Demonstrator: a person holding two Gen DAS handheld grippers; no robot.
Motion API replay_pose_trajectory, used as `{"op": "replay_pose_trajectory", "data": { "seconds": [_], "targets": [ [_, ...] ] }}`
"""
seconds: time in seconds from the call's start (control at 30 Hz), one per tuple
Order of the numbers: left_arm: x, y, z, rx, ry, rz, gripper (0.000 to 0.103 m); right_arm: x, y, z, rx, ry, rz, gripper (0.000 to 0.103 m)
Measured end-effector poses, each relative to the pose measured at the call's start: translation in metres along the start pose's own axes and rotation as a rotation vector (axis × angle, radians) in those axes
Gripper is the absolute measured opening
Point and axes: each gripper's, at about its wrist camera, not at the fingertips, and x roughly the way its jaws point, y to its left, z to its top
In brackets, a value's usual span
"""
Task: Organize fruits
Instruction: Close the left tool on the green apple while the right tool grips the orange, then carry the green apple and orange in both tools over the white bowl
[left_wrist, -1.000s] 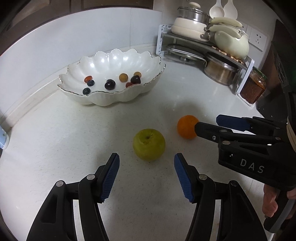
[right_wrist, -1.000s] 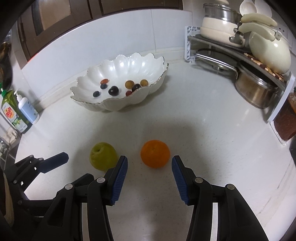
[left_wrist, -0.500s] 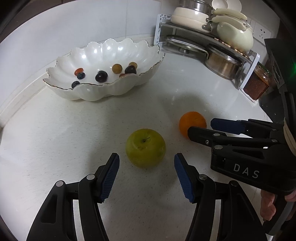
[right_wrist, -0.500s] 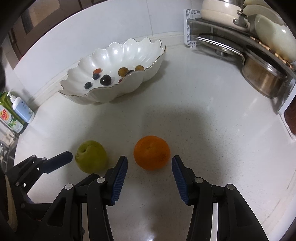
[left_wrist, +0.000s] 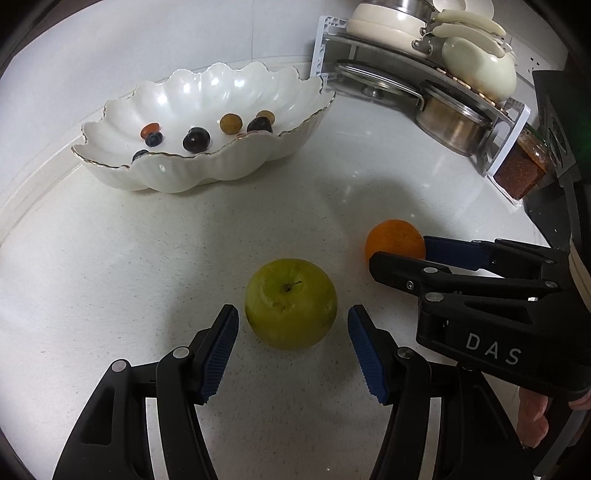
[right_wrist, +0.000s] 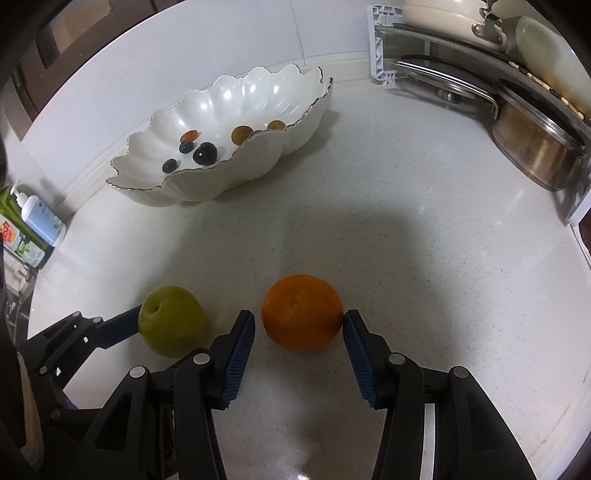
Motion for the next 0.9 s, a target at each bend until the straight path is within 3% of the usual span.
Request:
{"op": "replay_pose_trajectory", "data": {
  "seconds": [0.57,0.73,0.9],
  "targets": [
    [0.012,-0.001,0.006,-0.016,0.010,0.004,0.060,0.008,-0.004,0.002,0.013,0.006,0.019,0.048],
    [0.014,-0.002,0.007,-0.011,0.006,0.005,0.048,0.008,-0.004,0.001,0.014,0.001,0.019,0.047],
    [0.013,0.001,0.007,-0.019,0.008,-0.007,0.047,0.007,-0.005,0.000,0.020,-0.003,0.016,0.046]
  ]
}}
